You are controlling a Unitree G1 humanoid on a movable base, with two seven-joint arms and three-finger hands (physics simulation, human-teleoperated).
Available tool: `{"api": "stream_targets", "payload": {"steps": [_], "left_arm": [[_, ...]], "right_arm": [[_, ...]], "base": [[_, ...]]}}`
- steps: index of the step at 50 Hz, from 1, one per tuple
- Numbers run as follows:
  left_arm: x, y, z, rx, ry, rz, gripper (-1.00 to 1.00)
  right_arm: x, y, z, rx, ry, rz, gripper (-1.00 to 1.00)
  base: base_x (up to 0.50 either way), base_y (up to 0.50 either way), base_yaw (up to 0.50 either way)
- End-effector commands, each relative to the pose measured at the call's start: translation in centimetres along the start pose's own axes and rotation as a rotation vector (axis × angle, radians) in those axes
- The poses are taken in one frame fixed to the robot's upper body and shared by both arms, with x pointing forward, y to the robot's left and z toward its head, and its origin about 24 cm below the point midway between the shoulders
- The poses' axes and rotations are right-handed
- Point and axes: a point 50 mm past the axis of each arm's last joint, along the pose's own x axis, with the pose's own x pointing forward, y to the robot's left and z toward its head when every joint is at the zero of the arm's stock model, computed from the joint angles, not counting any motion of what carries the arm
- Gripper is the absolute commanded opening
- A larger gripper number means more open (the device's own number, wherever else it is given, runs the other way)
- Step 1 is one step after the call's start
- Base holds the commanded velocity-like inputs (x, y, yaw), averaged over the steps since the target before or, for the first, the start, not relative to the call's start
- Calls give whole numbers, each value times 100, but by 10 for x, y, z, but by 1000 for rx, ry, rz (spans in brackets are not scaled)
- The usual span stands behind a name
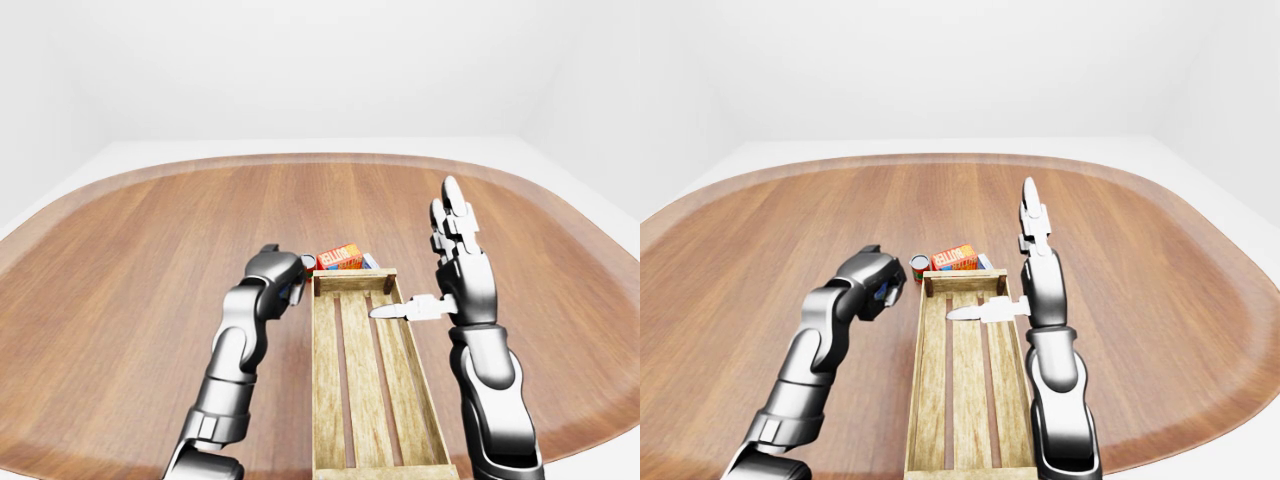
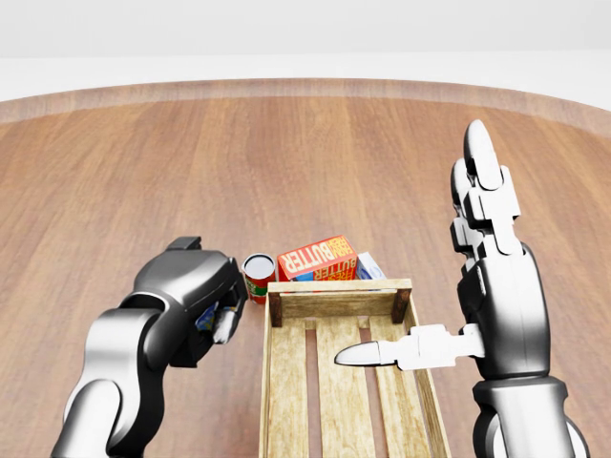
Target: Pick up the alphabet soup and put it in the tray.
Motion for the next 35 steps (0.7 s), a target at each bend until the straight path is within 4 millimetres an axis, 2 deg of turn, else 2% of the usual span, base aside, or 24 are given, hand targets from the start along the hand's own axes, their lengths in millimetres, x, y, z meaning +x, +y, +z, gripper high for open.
{"api": "stream_targets", "payload": {"steps": [1, 8, 35], "left_arm": [[-23, 34, 20, 4, -68, 143, -100], [-23, 35, 43, -17, -147, 150, -100], [-11, 26, 90, -77, -313, 86, -100]], "right_arm": [[0, 1, 0, 0, 1, 1, 100], [0, 0, 0, 1, 2, 0, 100], [-1, 0, -1, 5, 6, -3, 100]], "base": [[0, 0, 0], [0, 0, 0], [0, 0, 0]]}}
